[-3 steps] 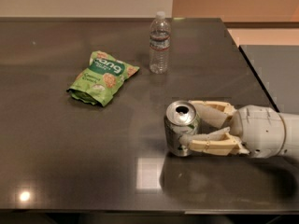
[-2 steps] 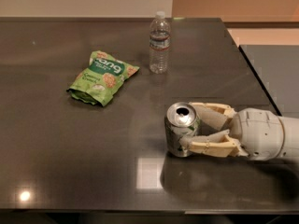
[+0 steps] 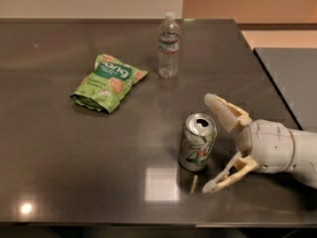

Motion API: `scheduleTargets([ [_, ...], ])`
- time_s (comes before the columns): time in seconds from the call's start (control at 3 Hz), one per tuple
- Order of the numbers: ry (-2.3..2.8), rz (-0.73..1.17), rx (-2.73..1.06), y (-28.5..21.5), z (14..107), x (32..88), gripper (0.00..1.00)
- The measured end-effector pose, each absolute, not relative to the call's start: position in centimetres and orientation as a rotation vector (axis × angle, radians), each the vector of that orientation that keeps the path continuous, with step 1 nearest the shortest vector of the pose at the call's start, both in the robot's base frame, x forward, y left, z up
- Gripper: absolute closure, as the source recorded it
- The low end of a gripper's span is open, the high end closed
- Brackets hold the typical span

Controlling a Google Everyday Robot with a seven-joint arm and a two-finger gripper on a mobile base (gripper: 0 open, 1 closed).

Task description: Place 7up can upright

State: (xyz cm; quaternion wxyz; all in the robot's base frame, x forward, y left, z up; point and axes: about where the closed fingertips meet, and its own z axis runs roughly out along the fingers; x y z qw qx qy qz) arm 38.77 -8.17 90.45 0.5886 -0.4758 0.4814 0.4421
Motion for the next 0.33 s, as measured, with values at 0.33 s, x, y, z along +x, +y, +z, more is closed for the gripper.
scheduleTargets([
  [0.33, 1.121, 1.030, -1.108, -8.16, 90.45, 38.76, 0.00],
])
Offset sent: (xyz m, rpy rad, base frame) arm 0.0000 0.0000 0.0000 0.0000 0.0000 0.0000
